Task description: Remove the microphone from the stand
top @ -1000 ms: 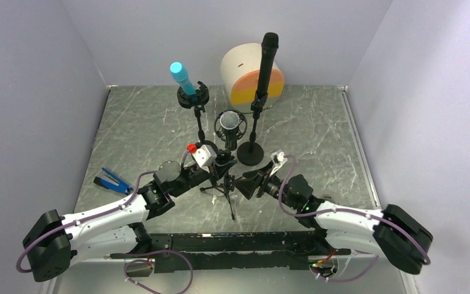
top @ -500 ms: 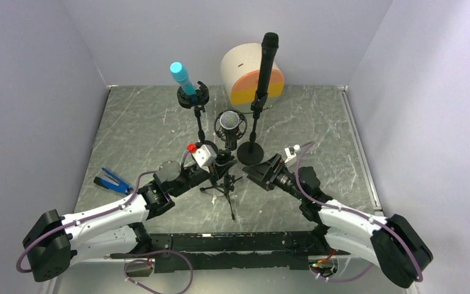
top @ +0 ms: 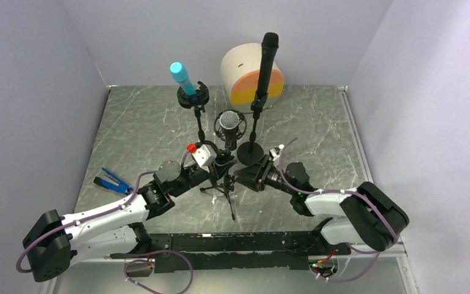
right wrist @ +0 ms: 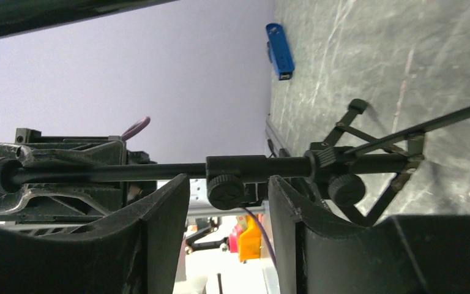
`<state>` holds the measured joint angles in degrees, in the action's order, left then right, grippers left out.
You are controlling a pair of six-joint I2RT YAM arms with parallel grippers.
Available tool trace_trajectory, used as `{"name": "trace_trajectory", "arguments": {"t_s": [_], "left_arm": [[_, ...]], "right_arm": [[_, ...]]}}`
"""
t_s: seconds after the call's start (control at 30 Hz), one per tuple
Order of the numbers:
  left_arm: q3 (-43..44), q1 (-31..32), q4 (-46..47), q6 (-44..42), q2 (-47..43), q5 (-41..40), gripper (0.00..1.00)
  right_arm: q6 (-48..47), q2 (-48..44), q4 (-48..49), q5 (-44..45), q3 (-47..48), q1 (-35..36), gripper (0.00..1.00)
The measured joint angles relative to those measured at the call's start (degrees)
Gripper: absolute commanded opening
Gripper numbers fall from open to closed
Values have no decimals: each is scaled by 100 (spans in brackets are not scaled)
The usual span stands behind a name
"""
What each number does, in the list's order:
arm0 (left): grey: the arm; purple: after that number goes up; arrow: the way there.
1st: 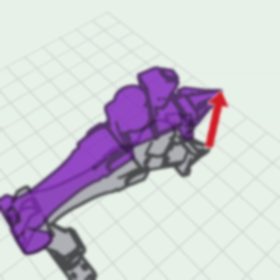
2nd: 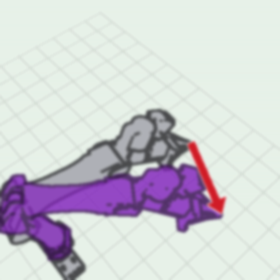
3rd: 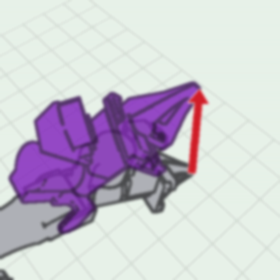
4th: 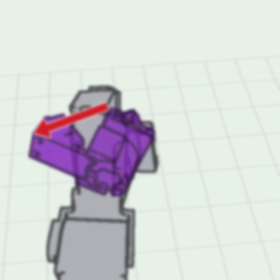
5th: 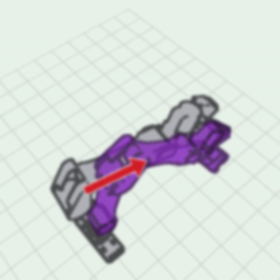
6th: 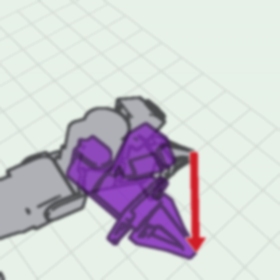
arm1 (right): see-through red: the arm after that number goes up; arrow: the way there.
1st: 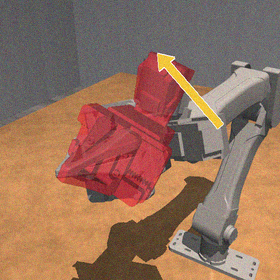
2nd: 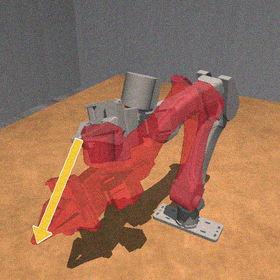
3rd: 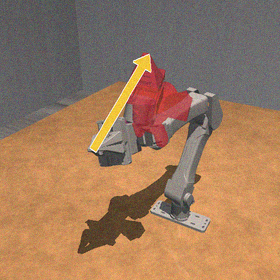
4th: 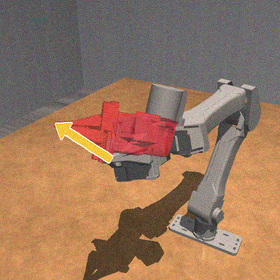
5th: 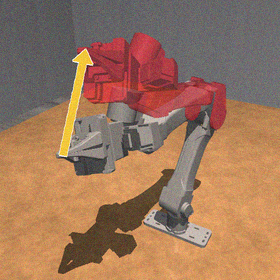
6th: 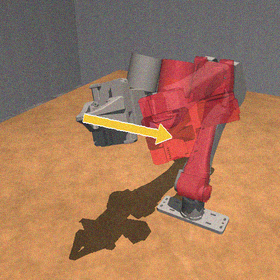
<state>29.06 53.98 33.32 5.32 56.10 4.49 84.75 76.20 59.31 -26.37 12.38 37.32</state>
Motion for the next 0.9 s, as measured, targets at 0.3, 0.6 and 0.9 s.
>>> {"name": "trace_trajectory", "arguments": {"t_s": [0.3,0.6,0.9], "left_arm": [[0,0,-2,-4,0,-11,2],[0,0,-4,-2,0,-24,3],[0,0,-11,-4,-2,-24,3]], "right_arm": [[278,734,918,-247,87,133,34],[310,850,1161,-249,87,153,47],[254,750,1064,-221,4,153,32]]}}
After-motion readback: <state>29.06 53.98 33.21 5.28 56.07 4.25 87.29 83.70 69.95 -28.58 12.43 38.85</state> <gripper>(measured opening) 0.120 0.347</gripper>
